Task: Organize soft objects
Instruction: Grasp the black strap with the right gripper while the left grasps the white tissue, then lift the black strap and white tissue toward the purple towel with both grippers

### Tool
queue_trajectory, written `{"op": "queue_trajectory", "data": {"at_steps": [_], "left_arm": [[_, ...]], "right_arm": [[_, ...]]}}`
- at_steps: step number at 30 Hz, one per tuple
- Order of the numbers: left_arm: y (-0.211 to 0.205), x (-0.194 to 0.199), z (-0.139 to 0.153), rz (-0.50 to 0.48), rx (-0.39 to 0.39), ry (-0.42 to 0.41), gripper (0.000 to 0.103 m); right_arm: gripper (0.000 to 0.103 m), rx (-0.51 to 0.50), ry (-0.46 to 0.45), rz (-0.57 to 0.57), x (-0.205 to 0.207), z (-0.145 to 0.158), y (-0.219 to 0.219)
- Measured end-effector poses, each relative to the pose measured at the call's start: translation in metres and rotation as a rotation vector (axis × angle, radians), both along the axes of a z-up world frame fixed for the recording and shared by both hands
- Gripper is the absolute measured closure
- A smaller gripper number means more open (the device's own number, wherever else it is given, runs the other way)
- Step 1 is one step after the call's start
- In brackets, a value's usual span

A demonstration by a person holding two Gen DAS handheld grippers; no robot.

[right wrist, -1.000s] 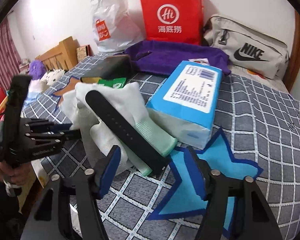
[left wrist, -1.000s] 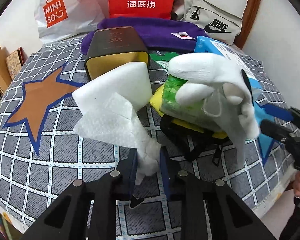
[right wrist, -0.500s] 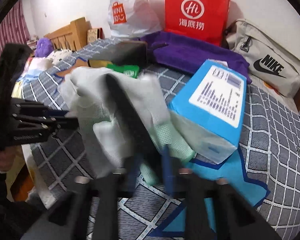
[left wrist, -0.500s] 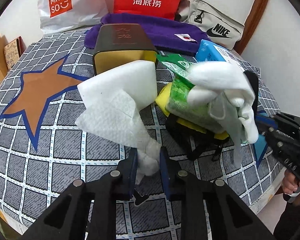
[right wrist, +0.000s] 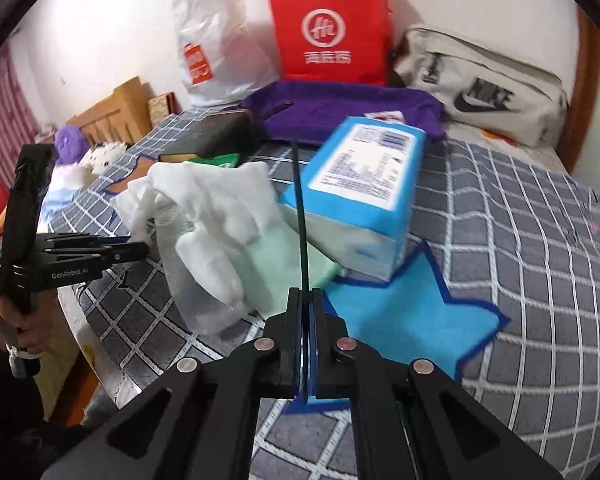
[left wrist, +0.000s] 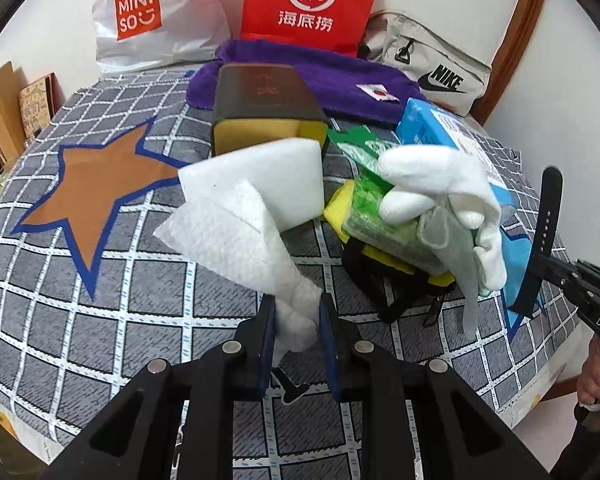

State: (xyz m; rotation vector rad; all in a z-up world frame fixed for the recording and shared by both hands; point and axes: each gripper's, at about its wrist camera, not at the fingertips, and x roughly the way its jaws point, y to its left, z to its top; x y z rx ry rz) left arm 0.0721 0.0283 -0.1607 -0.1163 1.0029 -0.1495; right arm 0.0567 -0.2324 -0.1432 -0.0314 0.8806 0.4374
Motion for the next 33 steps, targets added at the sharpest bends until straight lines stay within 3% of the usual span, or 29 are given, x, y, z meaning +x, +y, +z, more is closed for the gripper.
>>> {"op": "queue_trajectory", "data": {"at_steps": [10, 24, 33], "left_arm": [[0.01, -0.002, 0.03, 0.026, 0.007, -0.043, 0.083], [0.016, 0.021, 0.077, 0.038, -0.007, -0.106, 0.083], [0.011, 0.05, 0.101, 0.044, 0.022, -0.14, 0.083]], "right_arm": [[0.1, 0.042, 0.038, -0.073, 0.007, -0.002, -0.021], [0.1, 0.077, -0.03, -0.077, 0.035, 0.052, -0.014], [0.1, 0.072, -0.064, -0.072, 0.081, 0.076, -0.008]]}}
